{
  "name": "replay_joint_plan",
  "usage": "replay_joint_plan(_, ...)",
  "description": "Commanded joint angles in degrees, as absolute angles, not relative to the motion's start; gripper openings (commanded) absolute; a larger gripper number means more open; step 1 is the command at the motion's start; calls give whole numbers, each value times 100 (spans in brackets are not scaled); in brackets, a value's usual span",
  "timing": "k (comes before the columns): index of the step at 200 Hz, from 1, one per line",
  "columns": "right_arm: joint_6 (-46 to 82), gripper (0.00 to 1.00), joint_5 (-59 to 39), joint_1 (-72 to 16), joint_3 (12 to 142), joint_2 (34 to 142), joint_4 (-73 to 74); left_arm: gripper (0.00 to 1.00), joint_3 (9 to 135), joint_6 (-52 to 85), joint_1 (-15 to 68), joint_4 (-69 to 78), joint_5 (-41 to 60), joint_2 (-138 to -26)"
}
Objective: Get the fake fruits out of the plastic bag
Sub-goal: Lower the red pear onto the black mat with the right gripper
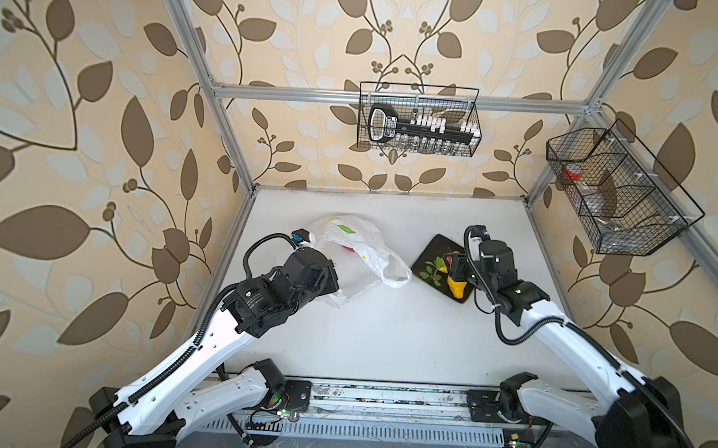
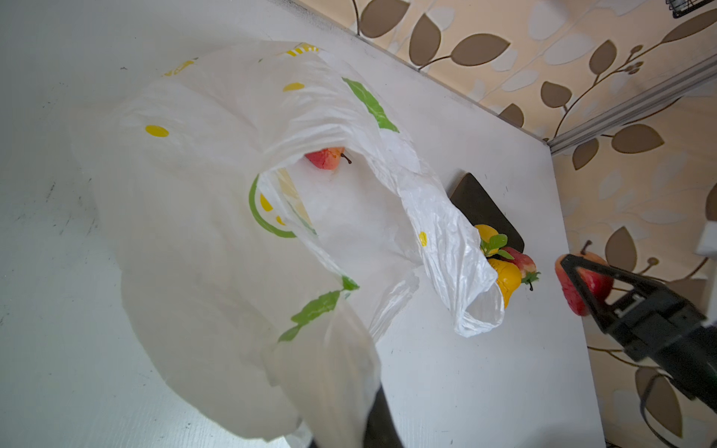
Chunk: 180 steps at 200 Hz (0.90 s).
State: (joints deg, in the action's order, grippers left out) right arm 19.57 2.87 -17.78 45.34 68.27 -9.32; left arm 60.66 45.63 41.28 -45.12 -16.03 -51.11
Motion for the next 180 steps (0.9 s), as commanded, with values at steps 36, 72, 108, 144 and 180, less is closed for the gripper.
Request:
replay_joint_plan(36, 1403, 31, 310, -802, 5457, 8774, -1, 0, 6157, 4317, 4140, -4425, -1413, -5001)
replay_joint_plan(72, 1318, 34, 132, -602, 5922, 9696, 88, 0, 6170, 4298, 4144, -4447, -1380, -5012)
replay_joint_plan(108, 1265, 35, 23, -525, 6307, 10361, -16, 0, 6152, 4306, 4140, -4421, -1340, -5023)
replay_joint_plan(144, 1318, 39, -73, -475, 6555, 10787, -213, 0, 6170, 4324, 4144, -4429, -1362, -5066)
replay_joint_plan(180, 1345, 43, -153, -471, 6548, 10912, -253, 0, 6162, 4350, 4140, -4480, -1404, -5054)
